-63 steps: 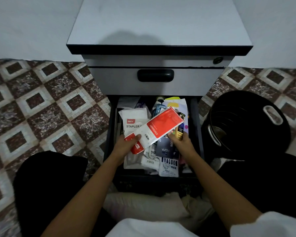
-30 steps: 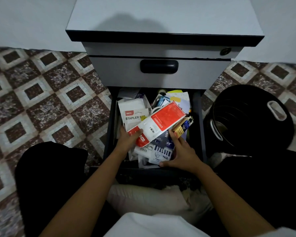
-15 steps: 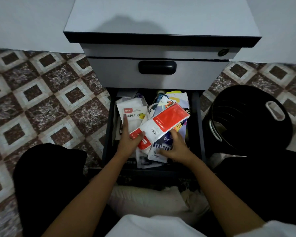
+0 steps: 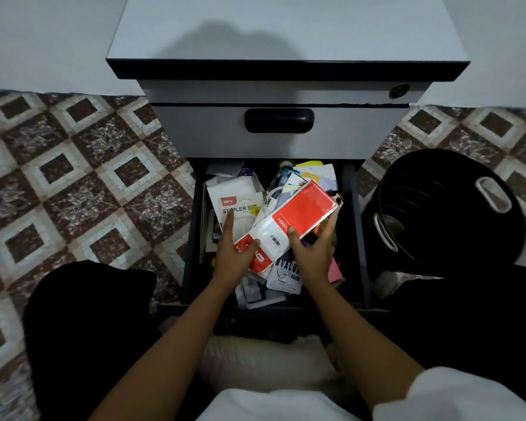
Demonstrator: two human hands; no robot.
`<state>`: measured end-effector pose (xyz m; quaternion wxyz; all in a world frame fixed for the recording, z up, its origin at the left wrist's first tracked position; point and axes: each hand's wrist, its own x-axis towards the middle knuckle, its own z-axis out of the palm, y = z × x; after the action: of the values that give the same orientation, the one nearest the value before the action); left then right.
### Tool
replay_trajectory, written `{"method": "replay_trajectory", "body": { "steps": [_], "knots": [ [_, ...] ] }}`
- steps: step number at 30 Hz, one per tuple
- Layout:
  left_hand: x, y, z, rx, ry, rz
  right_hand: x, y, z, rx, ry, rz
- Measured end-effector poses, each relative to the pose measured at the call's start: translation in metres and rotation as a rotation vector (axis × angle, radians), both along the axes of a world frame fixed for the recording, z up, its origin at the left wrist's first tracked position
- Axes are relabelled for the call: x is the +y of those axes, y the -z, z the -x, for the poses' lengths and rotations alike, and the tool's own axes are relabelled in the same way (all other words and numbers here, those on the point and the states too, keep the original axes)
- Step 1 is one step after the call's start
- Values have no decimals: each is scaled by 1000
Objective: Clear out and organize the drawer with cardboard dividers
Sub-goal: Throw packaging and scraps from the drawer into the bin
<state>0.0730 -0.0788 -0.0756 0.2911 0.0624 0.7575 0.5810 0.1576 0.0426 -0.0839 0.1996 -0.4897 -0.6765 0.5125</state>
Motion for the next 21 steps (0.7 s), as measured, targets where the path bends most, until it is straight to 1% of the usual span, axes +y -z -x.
{"method": "replay_trajectory", "body": {
  "steps": [1,5,9,11,15,17,19,21],
  "knots": [
    [0,0,-1,4,-1,4,-1,0,0,-2,10,1],
    [-1,3,-1,3,-22,10,-1,0,-3,90,20,28],
    [0,5,-1,14,-34,17,4,2,-8,64,-89,-57],
    [-1,7,0,40,-45,47,7,-1,-11,38,-127,-51],
    [-2,11,1,81,-60,94,8,-3,-15,-44,-176,-65],
    [-2,10,1,82,-58,92,8,-1,-16,-123,-200,-91],
    [-2,9,0,81,-49,79,6,1,-19,-245,-231,-182],
    [-2,9,0,89,-42,81,5,4,-22,-318,-236,-258]
  ]
}}
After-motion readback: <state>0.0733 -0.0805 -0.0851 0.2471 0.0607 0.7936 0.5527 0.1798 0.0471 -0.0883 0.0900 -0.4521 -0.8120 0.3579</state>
